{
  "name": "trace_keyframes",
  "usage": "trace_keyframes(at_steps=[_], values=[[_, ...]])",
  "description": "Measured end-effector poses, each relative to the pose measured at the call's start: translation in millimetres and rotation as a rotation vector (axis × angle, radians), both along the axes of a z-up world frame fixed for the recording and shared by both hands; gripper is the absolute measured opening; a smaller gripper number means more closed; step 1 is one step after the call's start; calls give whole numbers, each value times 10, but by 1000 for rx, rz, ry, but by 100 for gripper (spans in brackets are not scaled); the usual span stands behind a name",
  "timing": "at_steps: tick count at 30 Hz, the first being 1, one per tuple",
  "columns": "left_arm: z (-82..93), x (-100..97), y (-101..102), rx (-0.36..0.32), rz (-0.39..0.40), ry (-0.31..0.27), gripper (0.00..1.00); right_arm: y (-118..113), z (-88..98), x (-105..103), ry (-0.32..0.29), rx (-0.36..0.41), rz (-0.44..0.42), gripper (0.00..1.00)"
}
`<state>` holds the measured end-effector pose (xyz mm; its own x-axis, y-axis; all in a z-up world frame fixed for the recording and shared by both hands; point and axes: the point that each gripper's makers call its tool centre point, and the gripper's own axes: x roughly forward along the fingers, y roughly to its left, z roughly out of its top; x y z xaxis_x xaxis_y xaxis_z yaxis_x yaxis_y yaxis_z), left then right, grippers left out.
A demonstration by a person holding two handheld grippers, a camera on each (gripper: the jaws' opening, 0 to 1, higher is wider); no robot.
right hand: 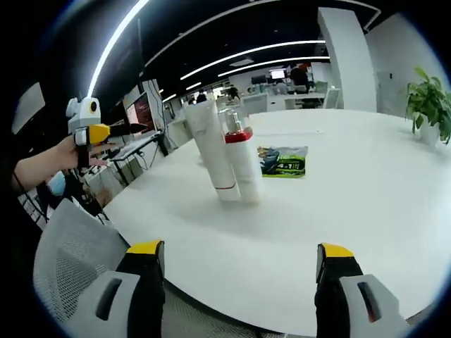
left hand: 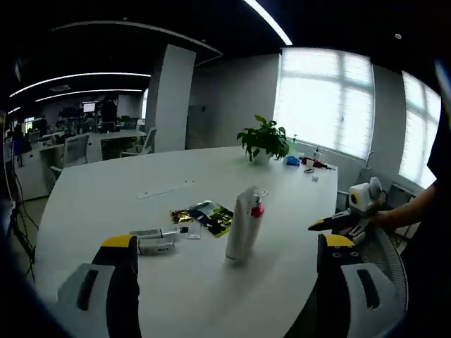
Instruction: Arrange the skincare products in the storage area until every visible bottle or jar stands upright without overlapping.
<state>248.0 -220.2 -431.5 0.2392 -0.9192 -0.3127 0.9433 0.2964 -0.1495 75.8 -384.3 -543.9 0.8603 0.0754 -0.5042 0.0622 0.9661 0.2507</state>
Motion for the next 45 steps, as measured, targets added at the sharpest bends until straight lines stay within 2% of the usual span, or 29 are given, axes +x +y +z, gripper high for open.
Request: trace_keyframes(at_steps=[4, 7, 9, 12, 14, 16, 17, 21, 24, 26, 27, 29, 32, 40, 45], values=[[-100, -64, 217, -4, 52, 19, 99, -5, -20, -9, 10, 4, -4, 95], [-230, -95, 382, 37, 89, 3, 99, -22, -44, -17, 17, 5, -7, 96], [-290, -99, 456, 55, 102, 17, 96, -27, -63, -18, 22, 8, -9, 96], [-282, -75, 556, 40, 137, 35, 97, -30, -81, -21, 28, 12, -8, 95], [-307, -88, 585, 47, 146, 18, 98, -32, -88, -22, 31, 8, -5, 96], [-399, -65, 641, 98, 155, -32, 98, -34, -100, -20, 36, 8, -4, 96], [-437, -71, 650, 111, 151, -48, 99, -39, -100, -25, 37, 9, -7, 96], [-546, -92, 642, 84, 176, -3, 99, -31, -106, -21, 39, 10, -7, 96], [-531, 3, 671, 94, 213, -45, 99, -42, -110, -27, 43, 12, -13, 95], [-518, 19, 662, 68, 220, -44, 99, -52, -112, -28, 44, 11, -19, 95], [-532, 11, 662, 70, 218, -46, 99, -57, -115, -30, 45, 9, -21, 95], [-607, -12, 678, 127, 191, -92, 99, -59, -127, -32, 49, 11, -23, 95], [-609, -52, 638, 119, 168, -75, 99, -51, -131, -36, 55, 9, -20, 93], [-612, -12, 676, 120, 169, -63, 98, -45, -148, -24, 55, 14, -15, 93], [-578, -12, 643, 155, 122, -67, 96, -24, -153, -22, 56, 19, -10, 93]])
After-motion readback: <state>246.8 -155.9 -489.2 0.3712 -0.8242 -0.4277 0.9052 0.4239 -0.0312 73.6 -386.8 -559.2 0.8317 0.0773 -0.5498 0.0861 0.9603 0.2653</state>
